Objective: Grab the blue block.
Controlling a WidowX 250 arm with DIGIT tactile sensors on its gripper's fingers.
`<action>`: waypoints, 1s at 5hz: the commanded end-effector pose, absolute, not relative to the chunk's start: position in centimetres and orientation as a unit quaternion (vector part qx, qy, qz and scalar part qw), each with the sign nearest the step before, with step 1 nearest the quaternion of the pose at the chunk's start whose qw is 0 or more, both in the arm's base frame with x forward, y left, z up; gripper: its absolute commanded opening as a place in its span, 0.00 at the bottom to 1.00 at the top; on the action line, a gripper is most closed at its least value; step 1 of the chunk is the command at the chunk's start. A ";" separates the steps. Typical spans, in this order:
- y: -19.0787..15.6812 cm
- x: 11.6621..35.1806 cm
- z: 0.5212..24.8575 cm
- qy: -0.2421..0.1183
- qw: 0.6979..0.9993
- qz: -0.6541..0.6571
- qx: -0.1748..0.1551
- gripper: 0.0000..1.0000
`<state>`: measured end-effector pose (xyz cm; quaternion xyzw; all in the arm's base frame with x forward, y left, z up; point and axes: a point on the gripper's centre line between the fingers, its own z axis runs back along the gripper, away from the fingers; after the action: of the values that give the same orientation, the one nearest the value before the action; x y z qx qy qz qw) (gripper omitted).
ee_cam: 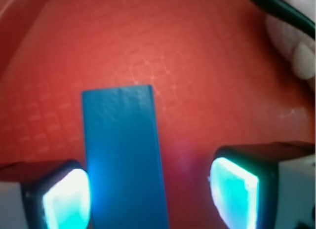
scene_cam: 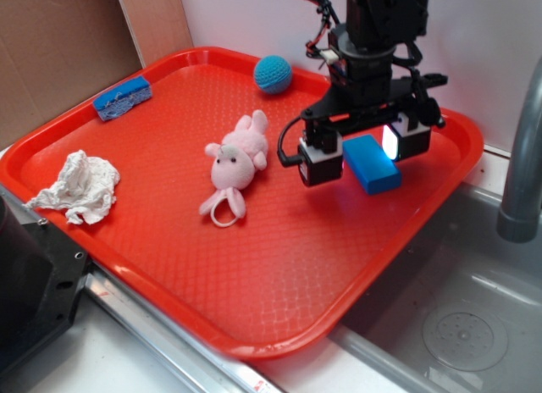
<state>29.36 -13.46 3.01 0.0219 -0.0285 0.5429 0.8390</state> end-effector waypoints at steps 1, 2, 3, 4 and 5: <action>-14.0 30.5 3.4 -0.042 0.838 0.544 0.001 1.00; -14.1 30.8 3.0 -0.044 0.841 0.539 0.003 0.00; -13.9 31.0 2.9 -0.039 0.845 0.534 -0.003 0.00; -13.7 31.2 3.1 -0.026 0.861 0.508 -0.009 0.00; -13.4 30.8 5.5 -0.001 0.909 0.415 -0.035 0.00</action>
<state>29.35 -13.74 2.88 0.0012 0.0314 0.4097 0.9117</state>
